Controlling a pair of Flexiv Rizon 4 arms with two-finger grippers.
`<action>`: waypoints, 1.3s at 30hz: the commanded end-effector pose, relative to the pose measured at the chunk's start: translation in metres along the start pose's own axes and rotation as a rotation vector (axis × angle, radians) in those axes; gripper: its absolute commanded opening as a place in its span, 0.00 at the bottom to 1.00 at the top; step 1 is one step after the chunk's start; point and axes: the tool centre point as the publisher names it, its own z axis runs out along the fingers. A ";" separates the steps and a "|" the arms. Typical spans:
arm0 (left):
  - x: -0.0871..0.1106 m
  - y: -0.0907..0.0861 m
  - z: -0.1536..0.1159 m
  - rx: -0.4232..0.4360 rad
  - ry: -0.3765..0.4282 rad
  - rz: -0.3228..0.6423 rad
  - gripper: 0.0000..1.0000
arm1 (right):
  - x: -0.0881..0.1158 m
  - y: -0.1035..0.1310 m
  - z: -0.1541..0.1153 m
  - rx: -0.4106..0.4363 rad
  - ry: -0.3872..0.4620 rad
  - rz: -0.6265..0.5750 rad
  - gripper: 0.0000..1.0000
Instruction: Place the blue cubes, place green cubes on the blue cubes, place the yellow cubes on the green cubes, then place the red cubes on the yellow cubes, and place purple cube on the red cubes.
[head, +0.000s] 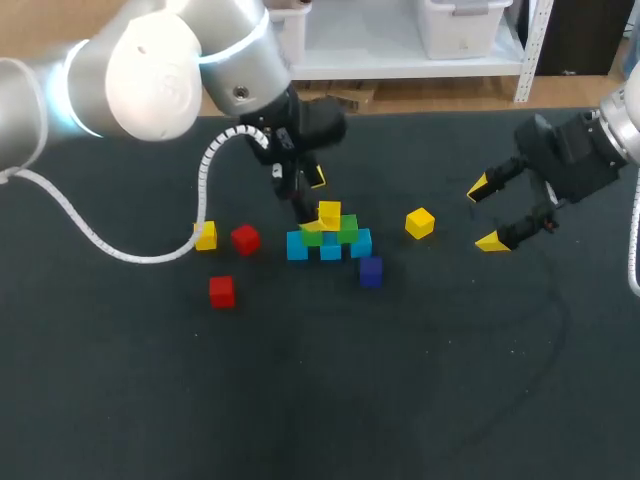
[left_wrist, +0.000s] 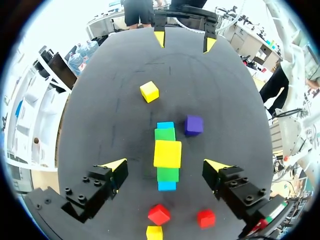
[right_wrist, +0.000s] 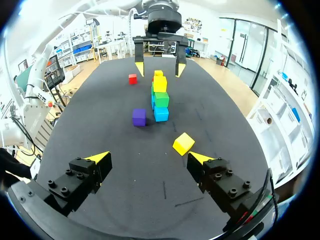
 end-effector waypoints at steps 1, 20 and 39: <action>0.016 -0.016 -0.021 -0.033 -0.001 -0.002 1.00 | 0.000 -0.001 0.001 -0.002 -0.003 -0.002 1.00; 0.115 -0.016 -0.053 -0.084 0.066 -0.043 1.00 | 0.000 -0.001 0.001 -0.002 -0.003 -0.002 1.00; 0.163 0.008 -0.009 -0.059 0.098 -0.077 1.00 | 0.000 -0.001 0.001 -0.002 -0.003 -0.002 1.00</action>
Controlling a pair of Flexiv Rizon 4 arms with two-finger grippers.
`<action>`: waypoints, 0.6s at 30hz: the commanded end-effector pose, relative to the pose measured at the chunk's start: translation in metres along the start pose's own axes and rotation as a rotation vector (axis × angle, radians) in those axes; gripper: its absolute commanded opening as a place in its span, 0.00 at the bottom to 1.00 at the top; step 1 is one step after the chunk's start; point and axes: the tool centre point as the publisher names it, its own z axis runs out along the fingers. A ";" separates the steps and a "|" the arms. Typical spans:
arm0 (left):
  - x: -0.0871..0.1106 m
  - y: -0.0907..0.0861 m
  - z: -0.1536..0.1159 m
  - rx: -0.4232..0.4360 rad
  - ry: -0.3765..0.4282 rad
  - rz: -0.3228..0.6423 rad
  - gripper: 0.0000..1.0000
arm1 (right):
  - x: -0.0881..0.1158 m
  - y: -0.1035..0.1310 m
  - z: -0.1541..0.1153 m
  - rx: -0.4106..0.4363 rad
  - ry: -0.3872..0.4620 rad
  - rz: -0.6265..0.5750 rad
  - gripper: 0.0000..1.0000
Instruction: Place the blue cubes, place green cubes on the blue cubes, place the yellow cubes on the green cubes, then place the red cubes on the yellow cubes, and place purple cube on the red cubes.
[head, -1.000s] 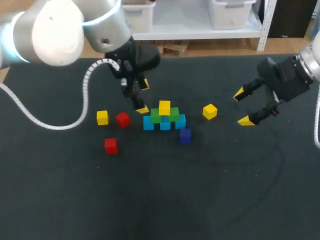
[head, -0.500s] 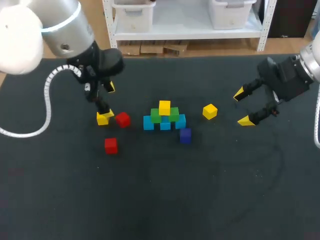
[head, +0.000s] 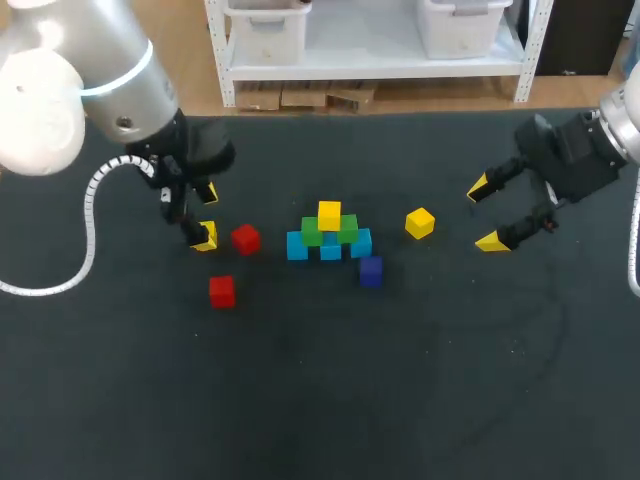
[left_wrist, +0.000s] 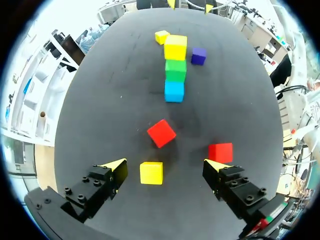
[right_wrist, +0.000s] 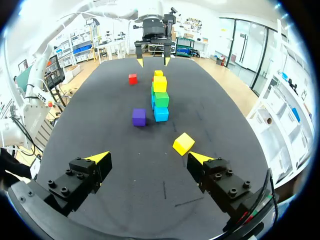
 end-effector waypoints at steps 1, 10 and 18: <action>0.009 0.009 0.009 0.008 -0.002 -0.008 1.00 | 0.001 -0.001 0.001 -0.001 -0.003 -0.002 1.00; 0.021 0.018 0.020 0.013 0.005 -0.019 1.00 | 0.001 -0.001 0.001 -0.001 -0.003 -0.002 1.00; 0.023 0.017 0.025 0.021 0.002 -0.026 1.00 | 0.001 -0.001 0.001 -0.001 -0.003 -0.002 1.00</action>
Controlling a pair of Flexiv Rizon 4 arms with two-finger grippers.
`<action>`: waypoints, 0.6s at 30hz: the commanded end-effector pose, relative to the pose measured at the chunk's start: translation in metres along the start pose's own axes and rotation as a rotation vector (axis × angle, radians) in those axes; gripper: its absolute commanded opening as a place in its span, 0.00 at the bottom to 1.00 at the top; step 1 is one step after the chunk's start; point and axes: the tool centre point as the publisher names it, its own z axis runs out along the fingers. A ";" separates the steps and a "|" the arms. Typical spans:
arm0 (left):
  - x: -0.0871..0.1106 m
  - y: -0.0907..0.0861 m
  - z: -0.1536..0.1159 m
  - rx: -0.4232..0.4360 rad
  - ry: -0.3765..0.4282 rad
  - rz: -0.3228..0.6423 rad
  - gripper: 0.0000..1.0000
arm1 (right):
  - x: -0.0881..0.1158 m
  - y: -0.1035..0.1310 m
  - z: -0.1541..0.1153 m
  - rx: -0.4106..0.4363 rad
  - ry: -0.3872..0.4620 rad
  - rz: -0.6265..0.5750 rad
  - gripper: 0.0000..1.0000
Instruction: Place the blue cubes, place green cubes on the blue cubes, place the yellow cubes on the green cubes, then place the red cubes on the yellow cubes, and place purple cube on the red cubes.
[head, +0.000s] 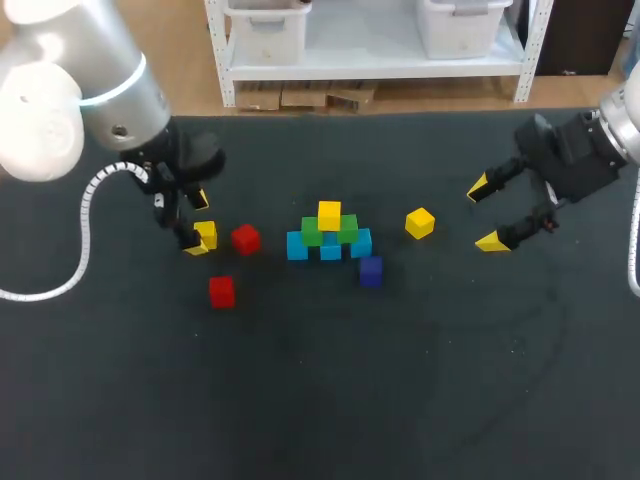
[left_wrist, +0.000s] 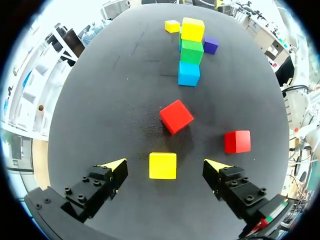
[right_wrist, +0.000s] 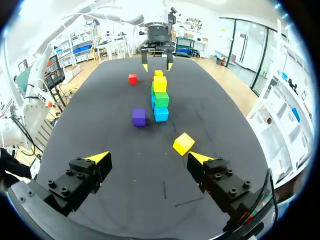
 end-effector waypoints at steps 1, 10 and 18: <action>0.001 0.002 0.004 0.007 -0.004 0.002 1.00 | 0.001 -0.001 0.001 -0.001 -0.003 -0.002 1.00; 0.005 0.002 0.008 0.001 -0.007 -0.002 0.49 | 0.001 -0.001 0.001 -0.001 -0.003 -0.002 1.00; 0.007 0.002 0.010 -0.001 -0.007 -0.002 0.41 | 0.001 -0.001 0.001 -0.001 -0.003 -0.002 1.00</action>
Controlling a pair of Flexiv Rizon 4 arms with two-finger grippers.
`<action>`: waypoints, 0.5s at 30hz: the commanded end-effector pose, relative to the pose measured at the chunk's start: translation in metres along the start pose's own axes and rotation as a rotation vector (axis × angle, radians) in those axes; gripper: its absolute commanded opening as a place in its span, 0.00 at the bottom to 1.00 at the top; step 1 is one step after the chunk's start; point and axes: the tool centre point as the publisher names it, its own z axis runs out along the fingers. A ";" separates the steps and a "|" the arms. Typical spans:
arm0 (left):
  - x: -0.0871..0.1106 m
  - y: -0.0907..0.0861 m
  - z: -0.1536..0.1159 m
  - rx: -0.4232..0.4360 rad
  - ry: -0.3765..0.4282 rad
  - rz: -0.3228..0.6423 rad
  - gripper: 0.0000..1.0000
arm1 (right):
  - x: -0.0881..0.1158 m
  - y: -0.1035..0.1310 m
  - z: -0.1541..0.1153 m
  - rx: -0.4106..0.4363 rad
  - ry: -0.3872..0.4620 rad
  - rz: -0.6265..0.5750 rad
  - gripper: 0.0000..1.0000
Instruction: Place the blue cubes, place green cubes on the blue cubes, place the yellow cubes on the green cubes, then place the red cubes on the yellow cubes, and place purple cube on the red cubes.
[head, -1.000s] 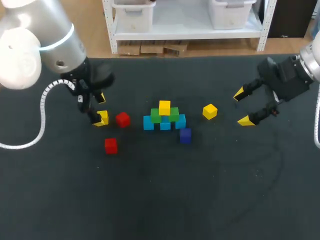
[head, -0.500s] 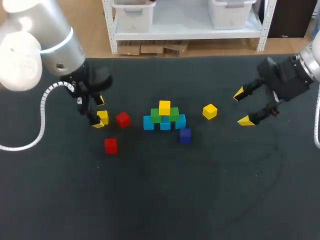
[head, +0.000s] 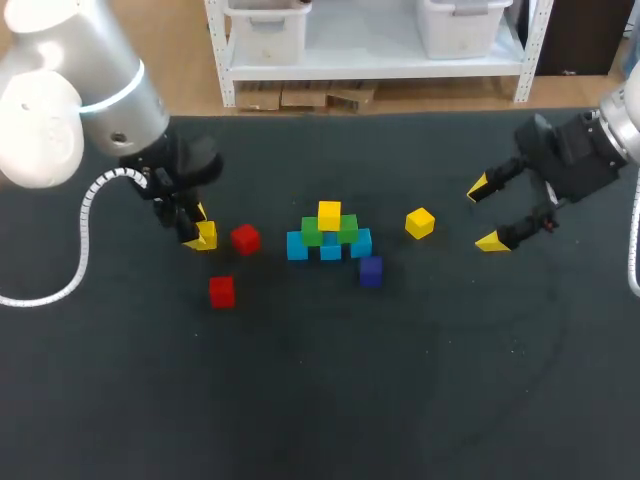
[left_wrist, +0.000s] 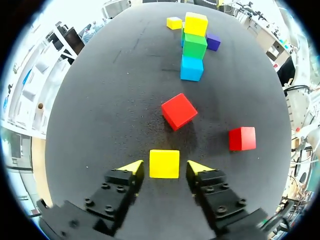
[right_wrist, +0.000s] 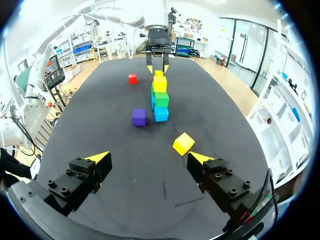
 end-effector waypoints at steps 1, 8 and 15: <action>0.001 0.000 0.002 -0.001 -0.006 0.005 0.37 | 0.001 -0.001 0.001 -0.001 -0.003 -0.002 1.00; 0.001 -0.002 -0.001 -0.010 -0.013 0.000 0.00 | 0.001 -0.001 0.001 -0.001 -0.003 -0.002 1.00; -0.009 -0.011 -0.025 -0.036 -0.007 0.024 0.00 | 0.001 -0.001 0.001 -0.001 -0.003 -0.002 1.00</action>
